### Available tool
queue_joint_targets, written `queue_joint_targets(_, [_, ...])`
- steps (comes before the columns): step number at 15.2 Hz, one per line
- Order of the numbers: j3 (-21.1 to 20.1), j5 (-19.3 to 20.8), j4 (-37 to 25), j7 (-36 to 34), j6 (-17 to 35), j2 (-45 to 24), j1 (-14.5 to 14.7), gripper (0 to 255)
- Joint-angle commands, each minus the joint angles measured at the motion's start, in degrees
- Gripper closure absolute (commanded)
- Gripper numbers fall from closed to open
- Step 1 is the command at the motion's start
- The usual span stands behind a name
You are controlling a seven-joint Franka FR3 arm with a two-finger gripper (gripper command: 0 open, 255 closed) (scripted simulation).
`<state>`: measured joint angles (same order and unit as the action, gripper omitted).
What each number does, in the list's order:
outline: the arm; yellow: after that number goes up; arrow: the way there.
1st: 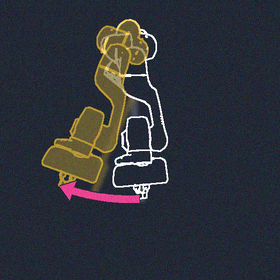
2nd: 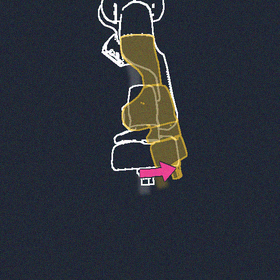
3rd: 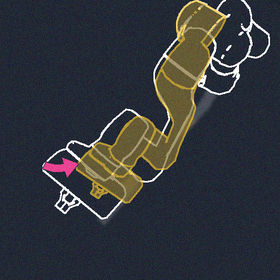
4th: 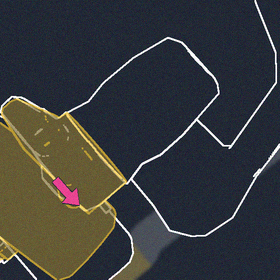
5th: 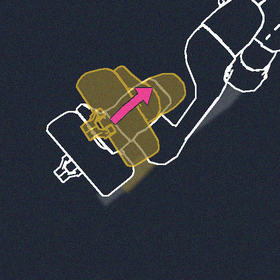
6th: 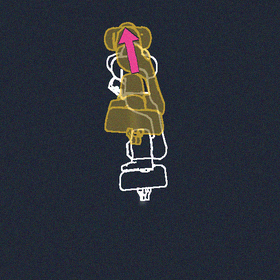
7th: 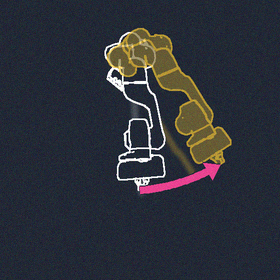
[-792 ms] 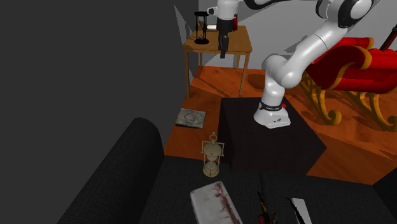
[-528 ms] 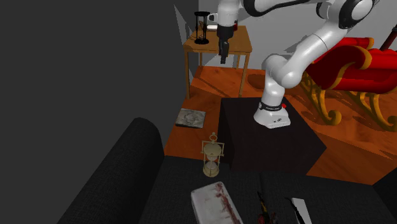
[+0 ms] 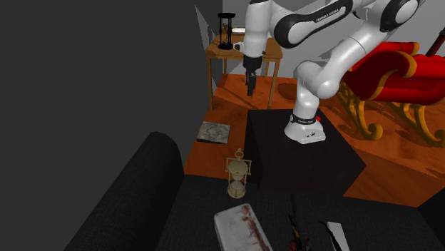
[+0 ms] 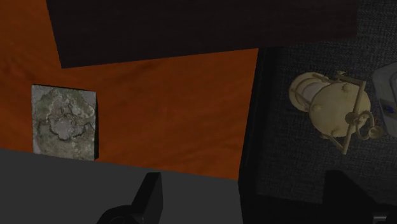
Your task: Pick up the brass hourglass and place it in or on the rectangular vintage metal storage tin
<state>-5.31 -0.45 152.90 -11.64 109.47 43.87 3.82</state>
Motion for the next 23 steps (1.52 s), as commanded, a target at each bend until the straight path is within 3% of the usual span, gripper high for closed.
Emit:
queue_joint_targets(1, [-1.4,-1.5,1.9,-2.1,3.4,-1.4,0.8,0])
queue_joint_targets(8, [-7.3,-7.1,7.1,-9.5,17.2,-9.9,4.3,0])
queue_joint_targets(15, [-13.7,-11.0,7.6,-17.2,32.8,-24.3,6.7,0])
queue_joint_targets(19, [-17.5,-10.3,5.7,-22.8,41.5,-34.4,6.9,0])
queue_joint_targets(23, [-19.5,-5.9,3.6,-29.1,48.2,-43.2,6.5,0])
